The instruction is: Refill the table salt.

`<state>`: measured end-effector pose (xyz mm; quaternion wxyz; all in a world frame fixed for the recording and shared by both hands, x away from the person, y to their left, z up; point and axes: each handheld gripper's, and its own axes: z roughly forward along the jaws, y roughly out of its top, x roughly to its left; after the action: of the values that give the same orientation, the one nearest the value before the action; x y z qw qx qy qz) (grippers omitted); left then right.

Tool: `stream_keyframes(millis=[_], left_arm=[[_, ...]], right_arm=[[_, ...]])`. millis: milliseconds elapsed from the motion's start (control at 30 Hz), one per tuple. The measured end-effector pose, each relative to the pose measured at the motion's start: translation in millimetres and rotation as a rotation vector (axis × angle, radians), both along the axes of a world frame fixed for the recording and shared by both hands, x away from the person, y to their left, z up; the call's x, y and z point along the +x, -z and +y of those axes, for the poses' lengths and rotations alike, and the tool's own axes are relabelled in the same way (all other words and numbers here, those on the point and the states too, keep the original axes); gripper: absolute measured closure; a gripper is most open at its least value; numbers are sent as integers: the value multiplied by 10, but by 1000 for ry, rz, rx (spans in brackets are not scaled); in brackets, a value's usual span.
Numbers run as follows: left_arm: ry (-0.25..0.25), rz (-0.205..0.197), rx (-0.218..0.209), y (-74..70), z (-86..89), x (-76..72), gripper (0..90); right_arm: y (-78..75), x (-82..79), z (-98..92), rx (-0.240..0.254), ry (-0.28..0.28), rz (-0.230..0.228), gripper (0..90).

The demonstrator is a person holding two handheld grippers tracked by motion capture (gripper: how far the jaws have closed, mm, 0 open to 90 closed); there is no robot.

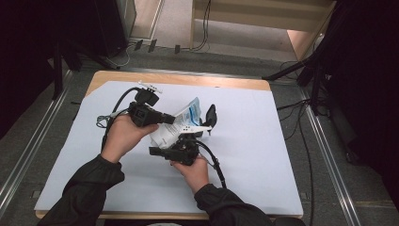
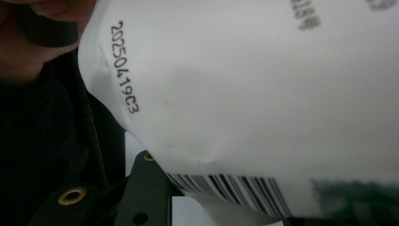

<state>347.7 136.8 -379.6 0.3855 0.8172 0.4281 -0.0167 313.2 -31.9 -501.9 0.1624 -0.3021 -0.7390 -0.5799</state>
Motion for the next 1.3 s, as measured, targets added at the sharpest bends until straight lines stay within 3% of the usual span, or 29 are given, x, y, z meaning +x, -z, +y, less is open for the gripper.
stream_keyframes(millis=[433,700,900,1033,1300], left_arm=[[21,53,-18,111,37,62,855],[41,30,-26,138,6,80,818],[57,18,-28,168,-18,108,819],[55,10,-41,150,-21,107,826],[61,4,-47,101,-48,87,812]], right_arm=[[73,-20,22,-86,20,-48,673],[107,-32,33,-120,23,-72,672],[159,-46,26,-125,31,-59,673],[137,-44,12,-100,28,-45,675],[70,-31,-31,13,18,36,676]])
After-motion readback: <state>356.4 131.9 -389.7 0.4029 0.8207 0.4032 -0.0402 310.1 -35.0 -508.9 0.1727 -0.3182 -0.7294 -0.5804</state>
